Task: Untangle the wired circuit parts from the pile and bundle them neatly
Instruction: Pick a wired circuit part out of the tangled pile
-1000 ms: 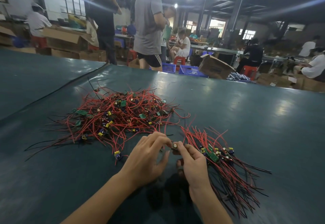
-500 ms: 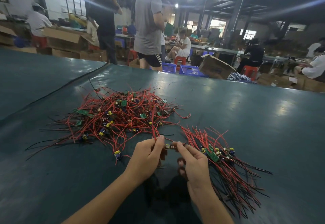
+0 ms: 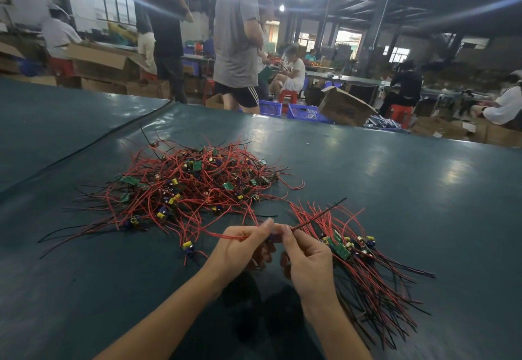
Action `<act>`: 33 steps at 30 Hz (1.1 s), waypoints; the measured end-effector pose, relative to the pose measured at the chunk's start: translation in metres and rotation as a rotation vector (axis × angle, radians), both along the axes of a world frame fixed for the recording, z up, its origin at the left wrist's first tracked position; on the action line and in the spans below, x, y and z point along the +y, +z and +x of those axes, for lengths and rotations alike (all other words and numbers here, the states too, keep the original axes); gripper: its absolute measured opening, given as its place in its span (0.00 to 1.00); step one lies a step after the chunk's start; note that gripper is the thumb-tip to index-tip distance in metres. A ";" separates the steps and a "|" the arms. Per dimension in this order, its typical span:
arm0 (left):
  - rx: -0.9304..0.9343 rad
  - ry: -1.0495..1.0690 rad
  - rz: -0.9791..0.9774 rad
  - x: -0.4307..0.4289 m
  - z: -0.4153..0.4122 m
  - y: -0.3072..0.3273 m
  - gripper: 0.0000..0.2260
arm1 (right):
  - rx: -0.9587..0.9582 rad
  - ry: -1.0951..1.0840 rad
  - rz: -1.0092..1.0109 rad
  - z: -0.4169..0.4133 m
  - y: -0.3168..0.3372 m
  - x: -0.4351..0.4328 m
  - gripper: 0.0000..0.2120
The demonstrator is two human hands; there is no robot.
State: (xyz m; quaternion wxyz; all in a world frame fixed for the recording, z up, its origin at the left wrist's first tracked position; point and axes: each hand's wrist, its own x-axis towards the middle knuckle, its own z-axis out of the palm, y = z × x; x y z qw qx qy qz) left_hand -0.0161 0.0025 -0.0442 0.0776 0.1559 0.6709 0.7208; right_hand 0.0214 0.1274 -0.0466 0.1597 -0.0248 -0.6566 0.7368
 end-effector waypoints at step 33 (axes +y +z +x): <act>0.090 -0.001 -0.008 -0.002 -0.003 -0.005 0.18 | -0.207 -0.169 -0.199 -0.006 -0.001 -0.003 0.14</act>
